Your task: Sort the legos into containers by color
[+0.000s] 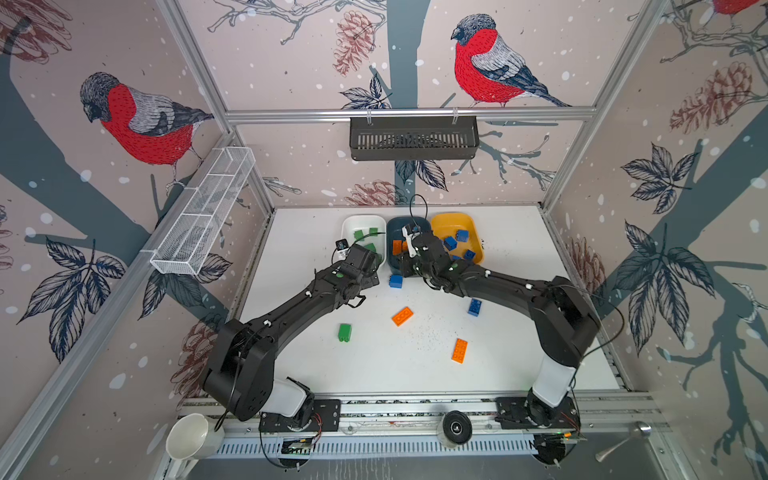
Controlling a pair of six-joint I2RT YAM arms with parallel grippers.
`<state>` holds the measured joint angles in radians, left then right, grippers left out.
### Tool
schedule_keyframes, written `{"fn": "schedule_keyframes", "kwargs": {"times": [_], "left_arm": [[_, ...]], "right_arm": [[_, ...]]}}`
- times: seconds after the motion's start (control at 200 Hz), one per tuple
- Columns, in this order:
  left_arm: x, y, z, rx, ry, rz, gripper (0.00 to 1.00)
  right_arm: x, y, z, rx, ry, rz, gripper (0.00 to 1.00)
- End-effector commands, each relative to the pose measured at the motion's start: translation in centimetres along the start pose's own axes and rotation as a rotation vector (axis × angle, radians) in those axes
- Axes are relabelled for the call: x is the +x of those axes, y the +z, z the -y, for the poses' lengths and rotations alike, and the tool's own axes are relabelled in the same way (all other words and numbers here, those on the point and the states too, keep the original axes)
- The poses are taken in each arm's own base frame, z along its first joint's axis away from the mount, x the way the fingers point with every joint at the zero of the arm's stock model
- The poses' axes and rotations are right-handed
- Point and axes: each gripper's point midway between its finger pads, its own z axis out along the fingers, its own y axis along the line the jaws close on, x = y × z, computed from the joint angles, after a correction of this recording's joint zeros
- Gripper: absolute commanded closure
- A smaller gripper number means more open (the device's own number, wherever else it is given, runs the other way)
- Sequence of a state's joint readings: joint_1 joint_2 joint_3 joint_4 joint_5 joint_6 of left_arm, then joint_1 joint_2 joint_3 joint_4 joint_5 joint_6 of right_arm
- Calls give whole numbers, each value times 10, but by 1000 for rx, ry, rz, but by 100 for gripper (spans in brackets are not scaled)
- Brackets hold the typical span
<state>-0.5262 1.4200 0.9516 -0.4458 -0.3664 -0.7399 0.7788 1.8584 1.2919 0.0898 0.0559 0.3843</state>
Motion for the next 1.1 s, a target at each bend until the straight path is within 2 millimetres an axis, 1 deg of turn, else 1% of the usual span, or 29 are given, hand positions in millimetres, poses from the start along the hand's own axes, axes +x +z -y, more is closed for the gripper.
{"fn": "schedule_keyframes", "kwargs": {"times": [0.0, 0.155, 0.215, 0.265, 0.33, 0.36, 0.405, 0.445, 0.51, 0.55, 0.655, 0.705, 0.77, 0.835, 0.93, 1.016, 1.041, 1.096], "left_arm": [[20, -2, -20, -52, -56, -62, 3], [45, -4, -27, -50, -105, -152, 3], [55, -5, -28, -37, -122, -190, 3], [62, -6, -32, -47, -132, -214, 3], [73, -8, -41, -68, -132, -242, 3], [78, -8, -46, -82, -133, -252, 3], [85, -9, -52, -89, -123, -264, 4], [92, -10, -55, -82, -114, -278, 3], [104, -9, -54, -43, -81, -308, 4], [111, -9, -59, -44, -67, -326, 4], [123, -8, -68, -57, -34, -349, 5], [127, -6, -65, -32, -12, -359, 6], [132, -4, -58, 7, 7, -379, 8], [136, -2, -54, 28, 15, -402, 10], [143, -2, -48, 43, 37, -429, 11], [148, -2, -46, 29, 67, -435, 14], [149, -2, -47, 23, 73, -439, 15], [153, -1, -46, 13, 83, -449, 19]], "right_arm": [[-12, 20, -15, -63, -32, 19, 75], [-19, 57, -34, -144, -64, 10, 74], [-20, 70, -39, -161, -69, 2, 70], [-23, 78, -42, -169, -72, 0, 64], [-27, 86, -45, -175, -74, -4, 53], [-30, 86, -46, -176, -73, 0, 49], [-33, 87, -47, -174, -73, 3, 37], [-36, 85, -47, -170, -75, 8, 32], [-39, 81, -46, -158, -77, 14, 27], [-40, 78, -44, -150, -78, 12, 24], [-43, 62, -41, -132, -72, 19, 21], [-44, 53, -39, -124, -67, 26, 20], [-47, 39, -37, -116, -67, 36, 14], [-49, 24, -32, -91, -77, 46, 12], [-52, 2, -21, -33, -92, 61, 9], [-52, -17, -9, 22, -99, 79, 3], [-51, -22, -5, 38, -99, 84, 0], [-50, -32, 3, 72, -94, 92, 1]]}}
